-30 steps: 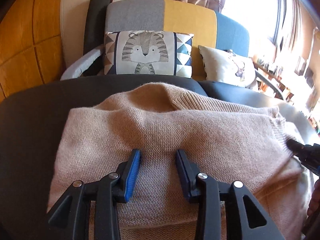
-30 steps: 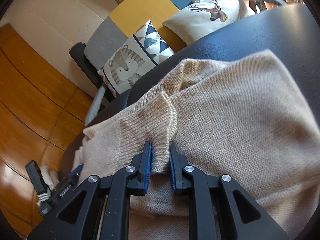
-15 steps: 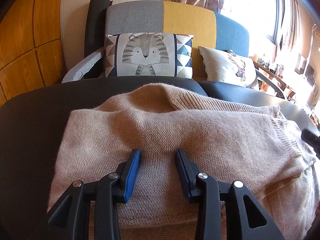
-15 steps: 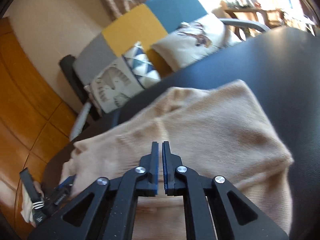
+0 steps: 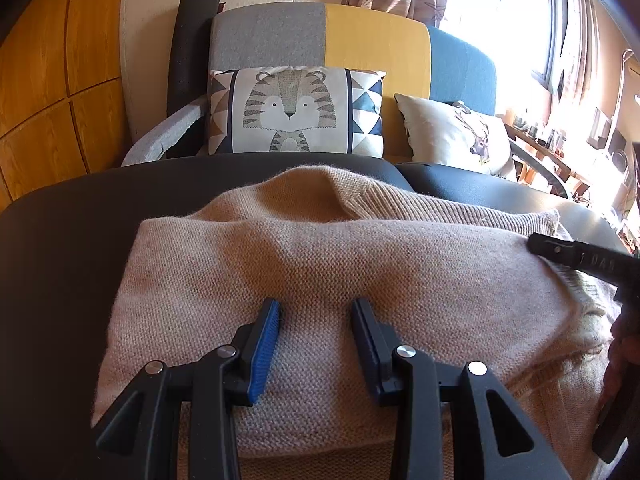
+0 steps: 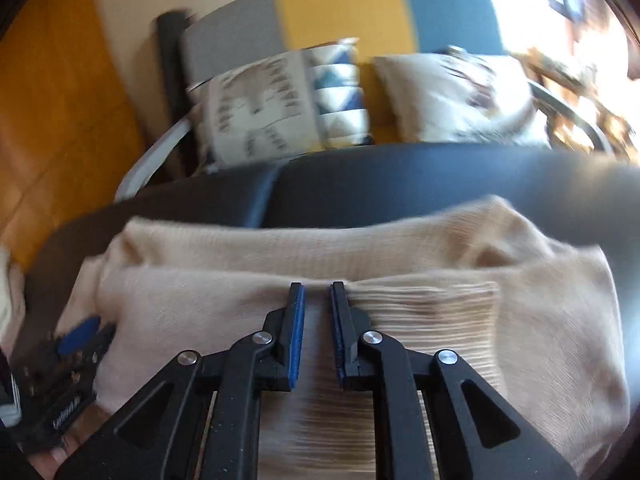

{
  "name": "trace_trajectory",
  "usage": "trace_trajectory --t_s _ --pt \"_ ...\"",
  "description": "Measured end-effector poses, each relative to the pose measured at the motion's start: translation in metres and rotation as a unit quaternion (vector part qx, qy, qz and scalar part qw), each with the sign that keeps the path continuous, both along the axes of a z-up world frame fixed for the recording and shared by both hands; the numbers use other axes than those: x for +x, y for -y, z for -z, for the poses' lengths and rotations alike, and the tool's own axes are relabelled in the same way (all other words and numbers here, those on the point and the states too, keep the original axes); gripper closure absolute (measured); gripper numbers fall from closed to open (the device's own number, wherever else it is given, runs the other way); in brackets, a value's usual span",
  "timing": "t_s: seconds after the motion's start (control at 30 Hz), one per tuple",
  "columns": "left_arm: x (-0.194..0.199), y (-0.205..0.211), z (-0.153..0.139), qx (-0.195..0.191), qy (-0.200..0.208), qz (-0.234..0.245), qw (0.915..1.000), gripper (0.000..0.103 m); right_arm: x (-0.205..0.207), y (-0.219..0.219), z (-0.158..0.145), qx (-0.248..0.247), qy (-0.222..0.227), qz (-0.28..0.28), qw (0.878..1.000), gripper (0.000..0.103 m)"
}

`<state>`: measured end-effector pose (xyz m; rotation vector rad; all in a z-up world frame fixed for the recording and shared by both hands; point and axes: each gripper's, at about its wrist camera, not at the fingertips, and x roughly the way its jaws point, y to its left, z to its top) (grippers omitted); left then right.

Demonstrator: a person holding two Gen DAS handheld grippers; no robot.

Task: Fold clothes
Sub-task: 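Press the folded sweater flat with the left gripper while the right gripper holds the cuff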

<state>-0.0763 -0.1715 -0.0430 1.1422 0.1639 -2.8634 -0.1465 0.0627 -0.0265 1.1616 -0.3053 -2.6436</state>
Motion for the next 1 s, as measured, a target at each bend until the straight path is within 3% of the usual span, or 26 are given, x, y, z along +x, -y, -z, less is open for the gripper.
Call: trace_trajectory --t_s 0.07,0.17,0.33,0.43,0.57,0.8,1.0 --pt "0.0 0.0 0.0 0.001 0.0 0.0 1.0 0.065 0.001 -0.017 0.0 -0.03 0.009 0.014 0.999 0.096" --pt "0.0 0.002 0.001 0.007 -0.002 0.0 1.0 0.065 0.024 -0.014 -0.02 -0.005 -0.024 0.001 1.0 0.091" --pt "0.0 0.001 0.001 0.007 -0.001 0.0 1.0 0.065 0.061 0.005 -0.025 0.022 -0.031 -0.067 0.997 0.08" --pt "0.0 0.002 0.0 0.011 -0.001 0.001 0.9999 0.065 0.073 -0.001 -0.002 0.044 0.001 -0.057 0.997 0.08" --pt "0.003 0.007 0.0 0.022 0.001 0.001 0.9998 0.065 0.075 -0.023 0.005 -0.022 -0.005 -0.048 0.999 0.08" --pt "0.013 0.022 -0.002 0.047 0.005 -0.002 0.9989 0.065 0.07 -0.013 0.001 0.0 -0.008 -0.06 0.998 0.079" --pt "0.042 0.042 -0.001 0.05 0.01 -0.036 0.998 0.065 0.062 -0.007 0.003 -0.055 0.0 -0.105 0.993 0.074"
